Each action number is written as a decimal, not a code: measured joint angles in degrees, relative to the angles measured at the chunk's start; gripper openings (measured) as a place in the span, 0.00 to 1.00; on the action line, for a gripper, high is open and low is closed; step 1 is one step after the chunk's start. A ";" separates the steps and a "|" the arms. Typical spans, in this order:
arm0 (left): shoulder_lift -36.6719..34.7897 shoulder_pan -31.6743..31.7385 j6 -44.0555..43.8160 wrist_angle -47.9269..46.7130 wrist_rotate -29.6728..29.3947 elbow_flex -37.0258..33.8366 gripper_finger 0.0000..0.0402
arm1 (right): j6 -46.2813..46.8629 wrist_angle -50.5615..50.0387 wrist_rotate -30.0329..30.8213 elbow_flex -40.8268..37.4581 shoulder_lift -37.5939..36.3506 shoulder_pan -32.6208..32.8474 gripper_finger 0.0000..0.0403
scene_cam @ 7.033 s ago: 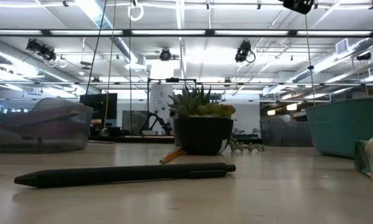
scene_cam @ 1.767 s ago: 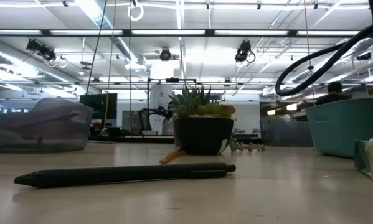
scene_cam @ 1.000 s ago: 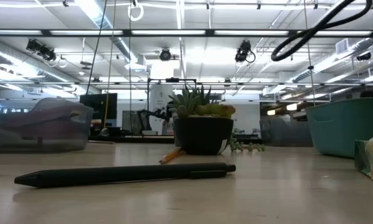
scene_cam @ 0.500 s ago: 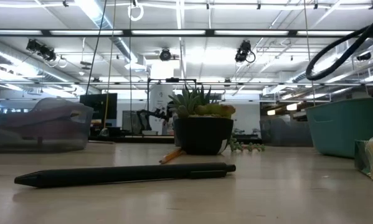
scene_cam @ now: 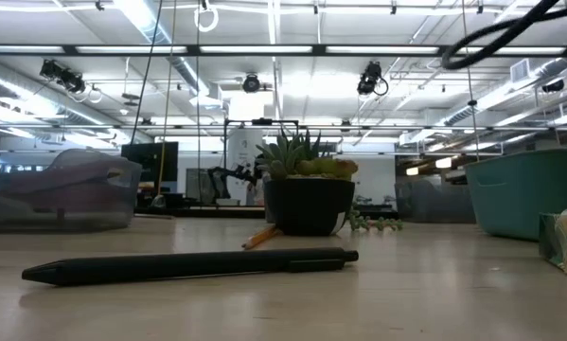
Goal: Sort crayons/erasers/pens/pencils in bins
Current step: Put the green eraser into the green blue bin
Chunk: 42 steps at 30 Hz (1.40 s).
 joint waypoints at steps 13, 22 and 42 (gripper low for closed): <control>0.00 -0.75 -2.36 0.00 -0.61 0.00 0.40 | -2.27 8.94 -0.37 -3.75 0.00 -3.81 0.43; 0.00 -1.25 -3.95 0.01 -1.23 0.00 0.40 | -6.35 9.11 -1.62 -5.72 0.83 -3.75 0.43; 0.00 -3.65 -8.22 -1.54 -3.87 -0.02 0.40 | -8.26 5.15 -8.96 -0.75 8.98 -3.88 0.26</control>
